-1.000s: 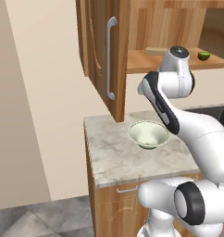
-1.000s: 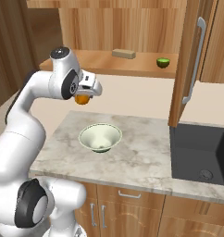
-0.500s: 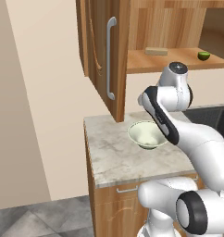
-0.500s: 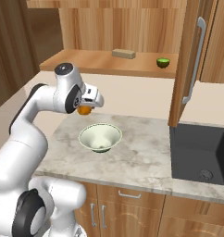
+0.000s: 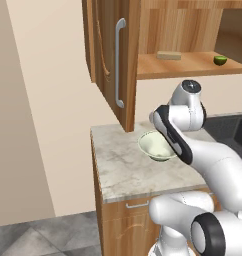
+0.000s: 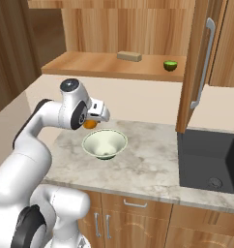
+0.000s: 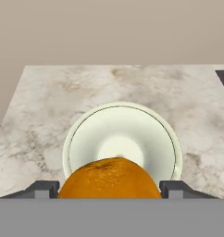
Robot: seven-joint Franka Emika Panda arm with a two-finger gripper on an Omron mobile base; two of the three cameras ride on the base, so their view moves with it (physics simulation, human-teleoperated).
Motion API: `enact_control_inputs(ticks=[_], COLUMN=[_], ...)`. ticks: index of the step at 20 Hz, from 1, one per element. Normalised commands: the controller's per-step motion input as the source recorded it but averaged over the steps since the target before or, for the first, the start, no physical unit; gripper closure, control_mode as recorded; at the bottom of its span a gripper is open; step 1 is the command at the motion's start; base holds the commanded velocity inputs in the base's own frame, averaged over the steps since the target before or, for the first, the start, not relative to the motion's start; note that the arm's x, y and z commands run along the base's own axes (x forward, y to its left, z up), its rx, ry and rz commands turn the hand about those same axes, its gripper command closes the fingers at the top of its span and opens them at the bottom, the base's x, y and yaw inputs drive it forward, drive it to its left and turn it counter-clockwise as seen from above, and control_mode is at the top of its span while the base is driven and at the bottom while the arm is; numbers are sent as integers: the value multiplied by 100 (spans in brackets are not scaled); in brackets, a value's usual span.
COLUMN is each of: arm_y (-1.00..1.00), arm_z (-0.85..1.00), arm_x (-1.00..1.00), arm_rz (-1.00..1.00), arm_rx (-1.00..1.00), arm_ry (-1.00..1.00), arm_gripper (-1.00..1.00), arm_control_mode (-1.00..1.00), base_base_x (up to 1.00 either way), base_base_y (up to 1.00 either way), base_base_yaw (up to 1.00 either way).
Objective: Open the cabinet. Pick the orange and kiwi from the cabinet and place them into the bowl. Then close the cabinet.
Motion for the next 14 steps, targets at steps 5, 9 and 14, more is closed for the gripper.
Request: enact_control_inputs(ticks=[5,9,14], arm_y=[-4,-3,-3], arm_z=[-33,-38,-36], arm_x=[0,0,0], arm_rz=[0,0,0], arm_rx=[0,0,0], arm_ry=[0,0,0], arm_gripper=[100,100,100], arm_control_mode=[-100,-100,-100], base_base_x=[0,0,0], base_base_y=[0,0,0], base_base_yaw=[0,0,0])
